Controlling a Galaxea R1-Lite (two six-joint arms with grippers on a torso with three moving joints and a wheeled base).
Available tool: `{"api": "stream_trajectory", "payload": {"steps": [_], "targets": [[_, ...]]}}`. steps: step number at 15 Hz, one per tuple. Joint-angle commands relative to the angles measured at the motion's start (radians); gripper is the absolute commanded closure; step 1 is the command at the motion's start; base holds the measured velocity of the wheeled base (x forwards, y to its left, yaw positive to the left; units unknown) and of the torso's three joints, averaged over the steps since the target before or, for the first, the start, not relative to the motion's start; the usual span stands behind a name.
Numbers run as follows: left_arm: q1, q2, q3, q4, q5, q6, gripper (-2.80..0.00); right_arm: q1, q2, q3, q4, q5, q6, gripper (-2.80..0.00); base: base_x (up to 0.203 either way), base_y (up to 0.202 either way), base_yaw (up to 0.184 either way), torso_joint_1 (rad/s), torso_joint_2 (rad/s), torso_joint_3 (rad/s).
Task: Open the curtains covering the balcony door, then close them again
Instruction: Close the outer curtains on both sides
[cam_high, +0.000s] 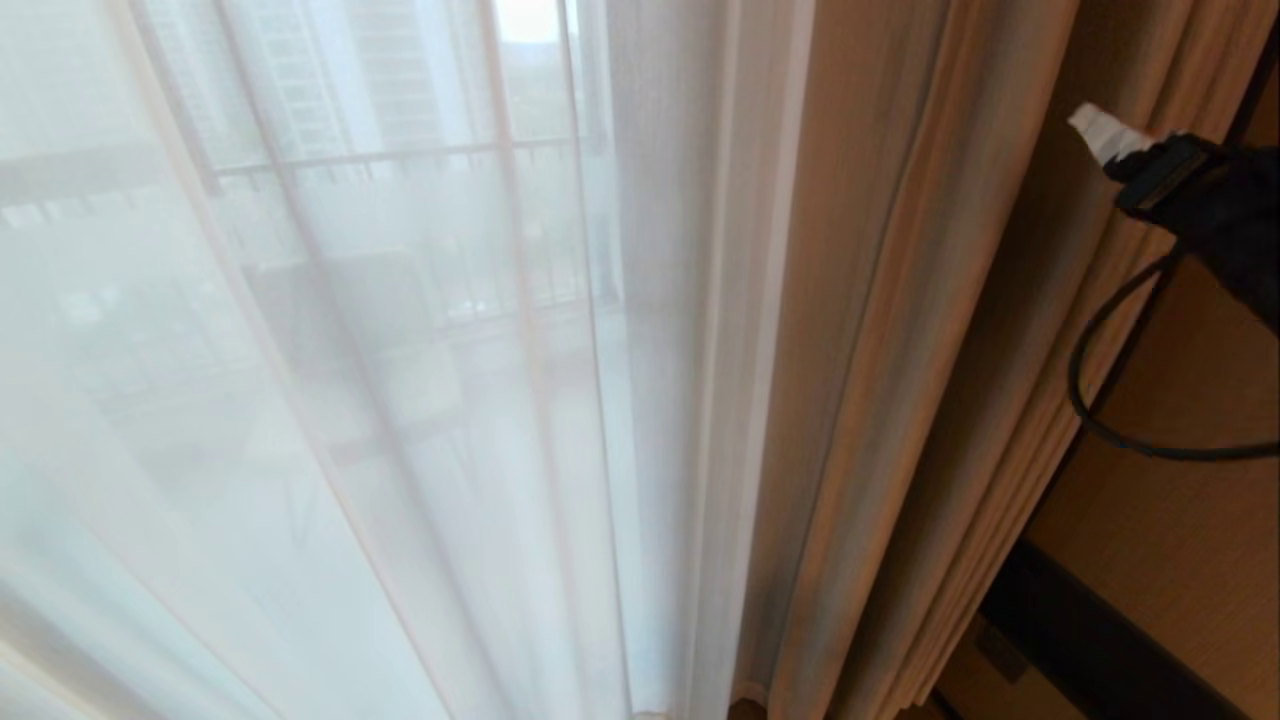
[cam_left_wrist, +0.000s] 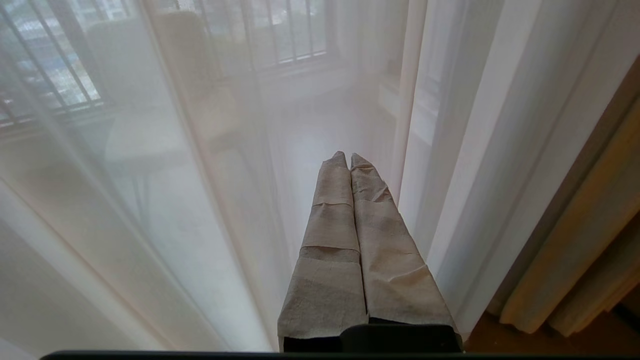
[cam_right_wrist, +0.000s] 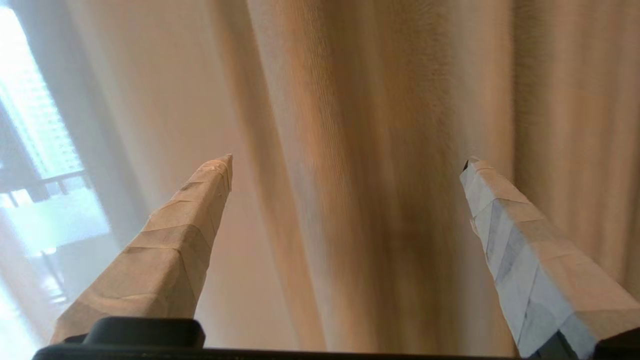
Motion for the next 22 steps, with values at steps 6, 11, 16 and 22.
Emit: {"api": "stream_trajectory", "payload": {"steps": [6, 11, 16, 22], "targets": [[0.000, 0.000, 0.000, 0.000, 0.000, 0.000, 0.00, 0.019, 0.295, -0.269, 0.022, 0.000, -0.050, -2.80, 0.000, 0.000, 0.000, 0.000, 0.00, 0.000], [0.000, 0.000, 0.000, 0.000, 0.000, 0.000, 0.00, 0.031, 0.410, -0.444, 0.084, -0.001, -0.050, -2.80, 0.000, 0.000, 0.000, 0.000, 0.00, 0.000], [0.000, 0.000, 0.000, 0.000, 0.000, 0.000, 0.00, 0.016, 0.517, -0.606, 0.146, -0.003, -0.084, -2.80, 0.000, 0.000, 0.000, 0.000, 0.00, 0.000], [0.000, 0.000, 0.000, 0.000, 0.000, 0.000, 0.00, 0.011, 0.583, -0.686, 0.145, -0.002, -0.093, -2.80, 0.000, 0.000, 0.000, 0.000, 0.00, 0.000]]}}
